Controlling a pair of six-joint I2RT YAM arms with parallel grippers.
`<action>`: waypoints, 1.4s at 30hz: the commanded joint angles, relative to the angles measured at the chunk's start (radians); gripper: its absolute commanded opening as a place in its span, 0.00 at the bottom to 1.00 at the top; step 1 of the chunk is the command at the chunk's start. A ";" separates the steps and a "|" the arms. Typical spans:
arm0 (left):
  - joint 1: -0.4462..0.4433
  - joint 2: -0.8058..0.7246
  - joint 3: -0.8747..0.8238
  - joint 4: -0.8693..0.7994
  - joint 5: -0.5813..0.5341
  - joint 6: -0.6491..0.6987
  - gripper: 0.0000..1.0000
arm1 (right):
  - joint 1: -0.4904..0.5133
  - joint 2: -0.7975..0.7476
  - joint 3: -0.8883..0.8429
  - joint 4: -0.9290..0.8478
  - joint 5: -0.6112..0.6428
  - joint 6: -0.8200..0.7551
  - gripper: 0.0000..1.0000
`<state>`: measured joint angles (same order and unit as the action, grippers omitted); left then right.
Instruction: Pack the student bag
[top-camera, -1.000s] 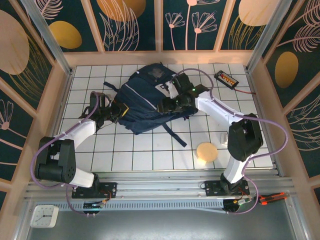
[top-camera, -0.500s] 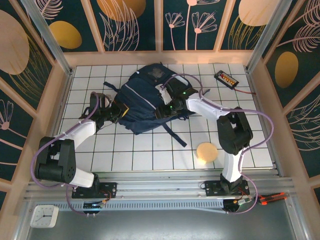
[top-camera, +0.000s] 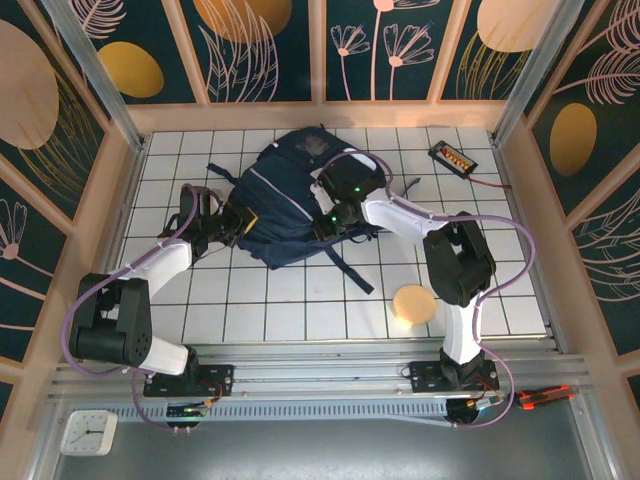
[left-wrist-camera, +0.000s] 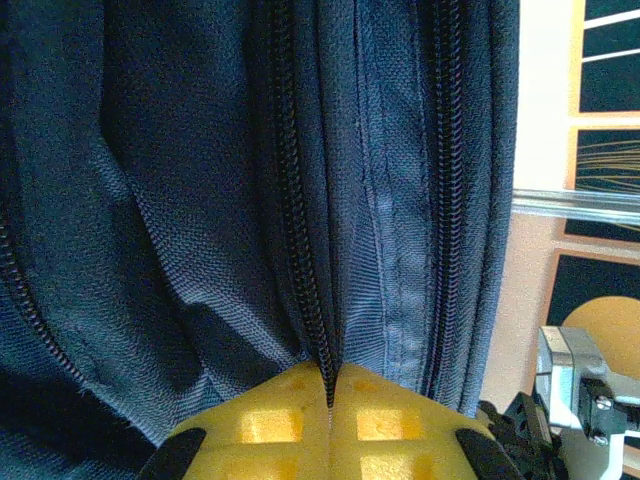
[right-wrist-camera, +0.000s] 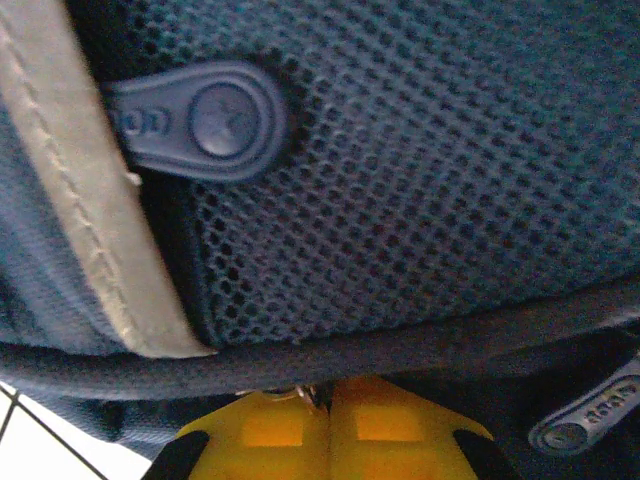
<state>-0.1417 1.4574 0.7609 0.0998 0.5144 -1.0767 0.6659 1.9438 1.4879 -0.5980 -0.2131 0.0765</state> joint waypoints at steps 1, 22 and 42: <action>0.020 -0.025 0.019 -0.068 -0.019 0.040 0.00 | -0.042 -0.057 -0.010 -0.008 0.097 0.011 0.00; 0.047 -0.043 -0.022 0.009 0.042 -0.021 0.00 | -0.019 -0.115 -0.084 0.134 -0.145 0.080 0.49; 0.042 -0.025 -0.005 0.038 0.080 -0.073 0.00 | 0.041 0.003 -0.023 0.283 0.119 0.187 0.24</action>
<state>-0.1028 1.4296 0.7303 0.1146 0.5529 -1.1225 0.7090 1.9282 1.4204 -0.4168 -0.2123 0.2333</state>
